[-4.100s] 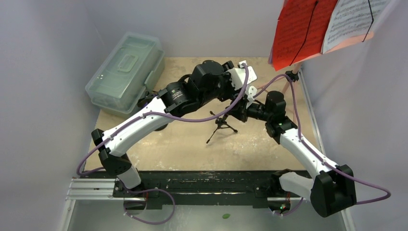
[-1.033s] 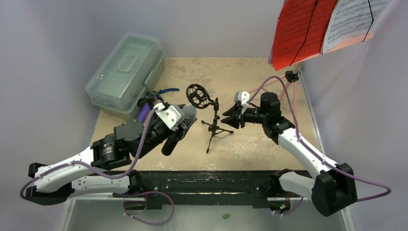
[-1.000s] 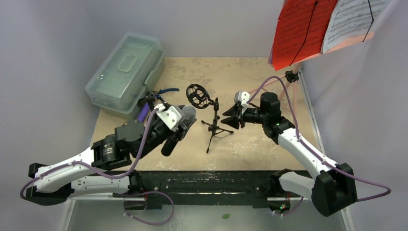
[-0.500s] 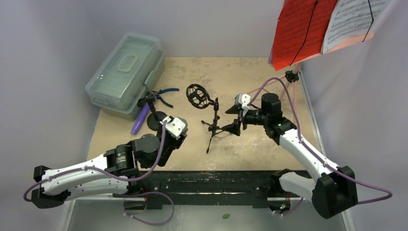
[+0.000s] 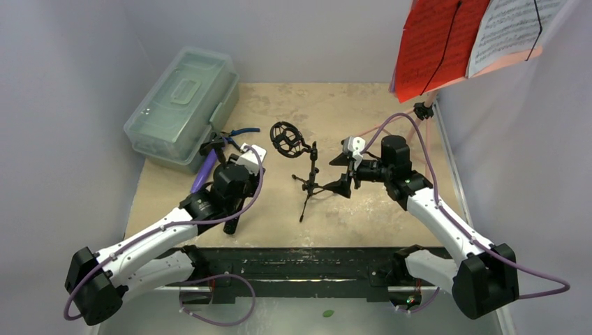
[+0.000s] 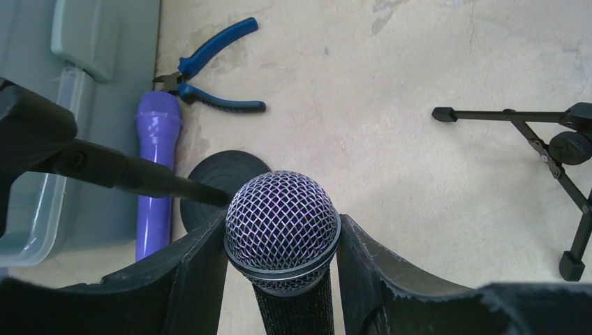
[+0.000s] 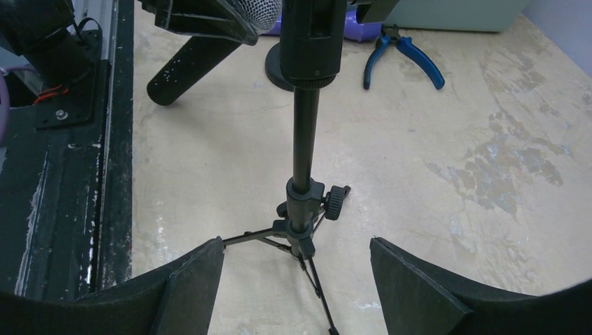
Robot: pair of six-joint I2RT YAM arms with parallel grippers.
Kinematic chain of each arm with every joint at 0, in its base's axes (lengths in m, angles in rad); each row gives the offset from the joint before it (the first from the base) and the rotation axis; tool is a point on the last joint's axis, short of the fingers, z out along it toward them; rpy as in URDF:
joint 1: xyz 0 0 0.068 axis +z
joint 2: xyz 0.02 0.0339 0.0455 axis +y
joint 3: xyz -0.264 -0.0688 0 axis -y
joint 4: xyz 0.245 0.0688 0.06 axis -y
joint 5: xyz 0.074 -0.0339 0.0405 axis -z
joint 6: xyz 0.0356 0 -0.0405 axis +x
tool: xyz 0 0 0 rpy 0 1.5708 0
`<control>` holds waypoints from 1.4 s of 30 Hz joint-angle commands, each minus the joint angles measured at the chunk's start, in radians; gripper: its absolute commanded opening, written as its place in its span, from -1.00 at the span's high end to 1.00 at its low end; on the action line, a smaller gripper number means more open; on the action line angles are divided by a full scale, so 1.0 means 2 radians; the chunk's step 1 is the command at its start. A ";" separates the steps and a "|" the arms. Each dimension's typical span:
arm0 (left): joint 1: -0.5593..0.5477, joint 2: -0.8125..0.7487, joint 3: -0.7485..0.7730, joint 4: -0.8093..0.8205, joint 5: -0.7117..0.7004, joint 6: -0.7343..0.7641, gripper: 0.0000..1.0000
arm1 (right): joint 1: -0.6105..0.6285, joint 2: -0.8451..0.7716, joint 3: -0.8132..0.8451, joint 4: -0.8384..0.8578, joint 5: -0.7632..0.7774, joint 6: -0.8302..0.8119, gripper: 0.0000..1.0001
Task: Pack up the instrument practice props
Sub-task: Place the microphone at the center of the board.
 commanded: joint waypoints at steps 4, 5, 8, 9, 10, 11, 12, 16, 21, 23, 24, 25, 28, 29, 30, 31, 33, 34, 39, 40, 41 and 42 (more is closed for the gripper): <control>0.042 0.047 0.019 0.060 0.051 0.053 1.00 | -0.004 -0.014 0.020 -0.004 -0.012 -0.010 -0.61; 0.049 0.060 0.023 0.064 0.057 0.056 1.00 | -0.004 -0.013 0.021 -0.005 -0.012 -0.010 -0.61; 0.067 0.106 0.037 0.090 0.067 0.068 1.00 | -0.004 -0.014 0.020 -0.005 -0.011 -0.011 -0.62; 0.074 0.123 0.043 0.100 0.070 0.069 1.00 | -0.004 -0.014 0.020 -0.006 -0.010 -0.011 -0.63; 0.081 0.140 0.049 0.107 0.075 0.069 1.00 | -0.004 -0.014 0.020 -0.006 -0.009 -0.011 -0.63; 0.089 0.158 0.055 0.118 0.079 0.066 1.00 | -0.004 -0.013 0.020 -0.007 -0.009 -0.011 -0.63; 0.096 0.177 0.062 0.132 0.087 0.063 1.00 | -0.005 -0.013 0.020 -0.007 -0.009 -0.011 -0.64; 0.115 0.251 0.090 0.149 0.129 0.050 1.00 | -0.005 -0.014 0.020 -0.008 -0.010 -0.012 -0.64; 0.117 0.322 0.130 0.140 0.127 0.042 1.00 | -0.005 -0.013 0.021 -0.008 -0.011 -0.013 -0.64; 0.118 0.341 0.141 0.131 0.117 0.037 1.00 | -0.005 -0.013 0.020 -0.009 -0.012 -0.013 -0.65; 0.118 0.348 0.144 0.127 0.114 0.035 1.00 | -0.005 -0.012 0.020 -0.009 -0.012 -0.013 -0.65; 0.119 0.351 0.145 0.125 0.113 0.034 1.00 | -0.005 -0.012 0.020 -0.009 -0.013 -0.013 -0.65; 0.119 0.353 0.143 0.126 0.089 0.026 0.71 | -0.005 -0.009 0.020 -0.009 -0.016 -0.013 -0.65; 0.119 0.353 0.143 0.126 0.081 0.025 0.54 | -0.006 -0.009 0.020 -0.009 -0.016 -0.013 -0.65; 0.118 0.354 0.143 0.127 0.073 0.025 0.36 | -0.006 -0.009 0.020 -0.009 -0.016 -0.013 -0.65; 0.118 0.355 0.143 0.127 0.069 0.025 0.23 | -0.005 -0.009 0.020 -0.009 -0.016 -0.013 -0.65; 0.118 0.359 0.148 0.124 0.064 0.012 0.04 | -0.005 -0.009 0.020 -0.009 -0.016 -0.012 -0.65; 0.118 0.361 0.152 0.119 0.064 0.010 -0.06 | -0.005 -0.009 0.020 -0.010 -0.015 -0.013 -0.65; 0.118 0.362 0.175 0.081 0.057 0.002 -0.27 | -0.006 -0.009 0.020 -0.011 -0.016 -0.014 -0.65; 0.118 0.360 0.179 0.075 0.058 0.001 -0.30 | -0.006 -0.009 0.020 -0.011 -0.016 -0.013 -0.65; 0.118 0.357 0.182 0.069 0.059 0.000 -0.34 | -0.006 -0.009 0.020 -0.012 -0.017 -0.014 -0.65; 0.119 0.355 0.184 0.066 0.062 0.000 -0.39 | -0.005 -0.008 0.020 -0.012 -0.017 -0.014 -0.65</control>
